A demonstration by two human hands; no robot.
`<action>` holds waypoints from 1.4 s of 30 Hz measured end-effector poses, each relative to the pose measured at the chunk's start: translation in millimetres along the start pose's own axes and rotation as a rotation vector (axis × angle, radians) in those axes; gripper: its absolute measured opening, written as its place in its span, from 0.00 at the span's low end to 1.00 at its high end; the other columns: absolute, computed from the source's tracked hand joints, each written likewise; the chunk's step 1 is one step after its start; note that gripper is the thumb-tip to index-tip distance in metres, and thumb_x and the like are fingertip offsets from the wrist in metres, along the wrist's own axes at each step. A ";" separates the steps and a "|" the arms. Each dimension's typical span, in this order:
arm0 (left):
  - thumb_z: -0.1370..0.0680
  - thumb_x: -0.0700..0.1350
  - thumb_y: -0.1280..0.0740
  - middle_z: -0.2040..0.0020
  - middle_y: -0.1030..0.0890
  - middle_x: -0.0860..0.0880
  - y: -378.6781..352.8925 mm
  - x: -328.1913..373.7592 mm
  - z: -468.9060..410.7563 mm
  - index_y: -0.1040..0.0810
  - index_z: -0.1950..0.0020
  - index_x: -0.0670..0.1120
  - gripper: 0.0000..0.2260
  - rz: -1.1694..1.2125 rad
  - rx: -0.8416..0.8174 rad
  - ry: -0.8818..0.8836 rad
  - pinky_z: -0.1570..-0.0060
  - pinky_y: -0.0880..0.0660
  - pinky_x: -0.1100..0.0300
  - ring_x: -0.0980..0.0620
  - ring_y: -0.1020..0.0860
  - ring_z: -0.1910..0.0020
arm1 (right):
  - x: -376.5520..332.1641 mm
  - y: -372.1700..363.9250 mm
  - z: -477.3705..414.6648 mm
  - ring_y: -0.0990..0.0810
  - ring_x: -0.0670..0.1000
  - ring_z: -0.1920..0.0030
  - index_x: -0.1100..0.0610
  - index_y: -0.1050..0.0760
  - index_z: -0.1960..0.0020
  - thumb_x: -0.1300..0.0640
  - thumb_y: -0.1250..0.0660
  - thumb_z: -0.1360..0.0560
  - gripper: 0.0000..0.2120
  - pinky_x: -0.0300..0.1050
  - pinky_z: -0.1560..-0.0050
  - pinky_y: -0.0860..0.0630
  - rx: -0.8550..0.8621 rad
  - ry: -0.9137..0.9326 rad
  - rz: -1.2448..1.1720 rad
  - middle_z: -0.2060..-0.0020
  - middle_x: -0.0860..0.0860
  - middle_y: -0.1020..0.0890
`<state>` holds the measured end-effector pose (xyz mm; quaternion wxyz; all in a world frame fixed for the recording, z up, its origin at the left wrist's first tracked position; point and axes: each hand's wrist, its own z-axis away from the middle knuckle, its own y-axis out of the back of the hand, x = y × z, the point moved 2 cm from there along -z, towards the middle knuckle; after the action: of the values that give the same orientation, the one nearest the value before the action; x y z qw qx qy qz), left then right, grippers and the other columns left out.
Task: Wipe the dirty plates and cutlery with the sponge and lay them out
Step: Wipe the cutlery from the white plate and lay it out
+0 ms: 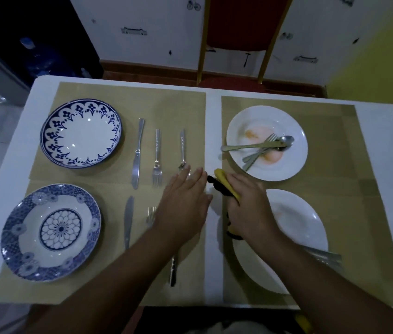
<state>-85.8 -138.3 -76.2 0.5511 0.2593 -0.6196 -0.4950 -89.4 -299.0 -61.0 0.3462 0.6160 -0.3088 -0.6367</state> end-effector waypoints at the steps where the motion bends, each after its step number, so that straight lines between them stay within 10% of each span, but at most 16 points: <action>1: 0.18 0.56 0.48 0.24 0.30 0.46 -5.4 11.3 6.0 0.31 0.24 0.43 0.27 0.017 0.017 0.004 0.25 0.38 0.43 0.43 0.39 0.21 | 8.0 7.1 7.2 0.31 0.54 0.38 0.52 0.30 0.31 0.70 0.37 0.29 0.29 0.38 0.38 0.39 -0.005 0.009 -0.017 0.35 0.48 0.25; 7: 0.20 0.51 0.41 0.29 0.24 0.44 -45.9 90.9 38.0 0.25 0.29 0.41 0.23 0.028 0.086 0.109 0.29 0.33 0.44 0.40 0.31 0.26 | 73.9 45.7 36.6 0.25 0.57 0.39 0.55 0.27 0.33 0.65 0.40 0.33 0.28 0.54 0.37 0.29 -0.087 0.146 -0.085 0.37 0.50 0.22; 14: 0.21 0.48 0.34 0.42 0.16 0.46 -104.1 185.5 74.4 0.17 0.39 0.44 0.14 0.269 0.205 0.416 0.41 0.29 0.61 0.47 0.20 0.42 | 157.9 100.1 55.8 0.25 0.55 0.44 0.48 0.26 0.34 0.68 0.41 0.34 0.32 0.47 0.41 0.29 -0.171 0.233 -0.110 0.42 0.45 0.21; 22: 0.22 0.48 0.30 0.59 0.14 0.51 -126.9 249.9 62.3 0.13 0.51 0.47 0.08 0.909 0.101 0.918 0.57 0.21 0.62 0.57 0.19 0.64 | 210.0 125.3 63.3 0.25 0.57 0.45 0.51 0.25 0.35 0.69 0.40 0.33 0.29 0.52 0.43 0.25 -0.261 0.242 -0.112 0.45 0.48 0.22; 25: 0.22 0.43 0.30 0.66 0.19 0.45 -131.9 265.6 53.2 0.15 0.56 0.42 0.06 1.153 0.147 1.075 0.73 0.29 0.65 0.56 0.26 0.76 | 218.1 127.5 68.2 0.27 0.56 0.44 0.52 0.25 0.35 0.71 0.39 0.33 0.29 0.48 0.41 0.27 -0.270 0.234 -0.101 0.46 0.50 0.24; 42: 0.25 0.38 0.29 0.72 0.23 0.44 -143.2 284.9 21.3 0.22 0.58 0.40 0.04 1.376 0.258 1.361 0.78 0.36 0.64 0.52 0.30 0.80 | 235.5 128.3 83.0 0.28 0.46 0.46 0.54 0.27 0.32 0.71 0.37 0.29 0.28 0.18 0.48 0.41 -0.401 0.212 -0.228 0.49 0.49 0.29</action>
<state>-211.4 -432.1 -81.5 0.9272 0.1296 -0.2344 0.2620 -164.9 -568.2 -85.9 0.4178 0.6291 -0.0668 -0.6521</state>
